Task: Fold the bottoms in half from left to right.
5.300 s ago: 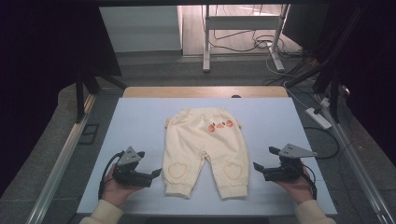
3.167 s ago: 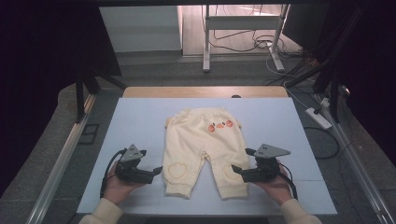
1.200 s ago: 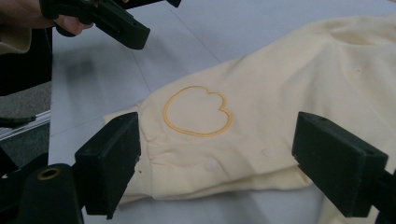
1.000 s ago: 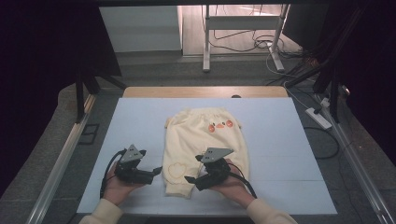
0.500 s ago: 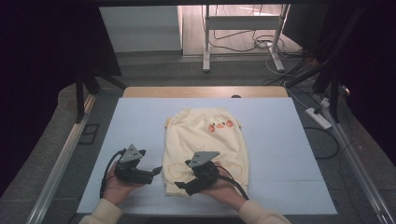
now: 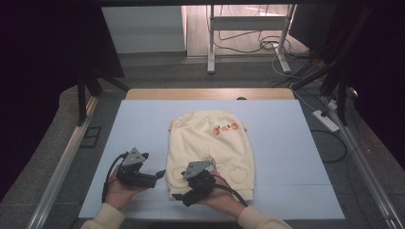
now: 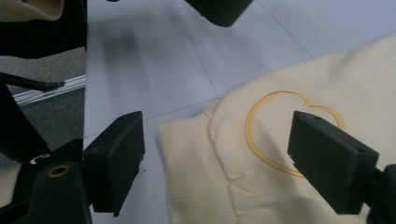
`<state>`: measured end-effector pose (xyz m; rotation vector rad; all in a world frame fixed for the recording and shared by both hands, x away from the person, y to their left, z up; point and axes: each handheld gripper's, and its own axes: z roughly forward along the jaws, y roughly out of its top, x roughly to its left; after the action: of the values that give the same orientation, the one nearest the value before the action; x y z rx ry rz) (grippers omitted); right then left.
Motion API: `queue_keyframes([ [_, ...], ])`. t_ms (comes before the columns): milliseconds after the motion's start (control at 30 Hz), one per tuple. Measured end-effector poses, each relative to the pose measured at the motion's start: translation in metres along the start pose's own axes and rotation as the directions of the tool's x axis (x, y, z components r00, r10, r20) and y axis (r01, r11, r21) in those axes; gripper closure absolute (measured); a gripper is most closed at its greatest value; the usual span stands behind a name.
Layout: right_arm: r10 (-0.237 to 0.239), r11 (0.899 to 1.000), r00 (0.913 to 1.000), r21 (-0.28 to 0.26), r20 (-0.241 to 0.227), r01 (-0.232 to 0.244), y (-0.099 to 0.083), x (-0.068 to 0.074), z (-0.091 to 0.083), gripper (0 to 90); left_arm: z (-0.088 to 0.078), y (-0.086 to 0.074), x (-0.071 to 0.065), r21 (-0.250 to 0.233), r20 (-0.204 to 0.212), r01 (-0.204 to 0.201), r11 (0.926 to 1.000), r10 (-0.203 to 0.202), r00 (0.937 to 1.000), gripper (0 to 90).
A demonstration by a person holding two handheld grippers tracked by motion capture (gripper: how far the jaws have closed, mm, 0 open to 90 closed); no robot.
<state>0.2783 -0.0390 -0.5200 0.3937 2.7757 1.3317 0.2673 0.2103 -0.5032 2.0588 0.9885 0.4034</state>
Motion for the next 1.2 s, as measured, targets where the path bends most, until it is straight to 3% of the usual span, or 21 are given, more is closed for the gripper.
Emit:
queue_keyframes([
  [433, -0.061, 0.997, 0.9979, 0.052, -0.023, 0.062, -0.001, 0.014, 0.012, 28.6, 0.001, 0.0, 0.0, 0.001, 0.002, -0.001, 1.0, 0.001, 1.0, 7.7],
  [567, -0.076, 0.993, 0.9971, 0.092, 0.004, 0.075, -0.002, 0.015, 0.018, 33.1, 0.001, 0.0, -0.001, 0.002, 0.002, -0.001, 1.0, 0.001, 1.0, 7.7],
  [1200, -0.139, 0.983, 0.9866, 0.132, 0.085, 0.127, -0.004, 0.018, 0.021, 46.9, 0.001, 0.0, -0.001, 0.006, 0.005, -0.002, 1.0, 0.002, 1.0, 7.7],
])
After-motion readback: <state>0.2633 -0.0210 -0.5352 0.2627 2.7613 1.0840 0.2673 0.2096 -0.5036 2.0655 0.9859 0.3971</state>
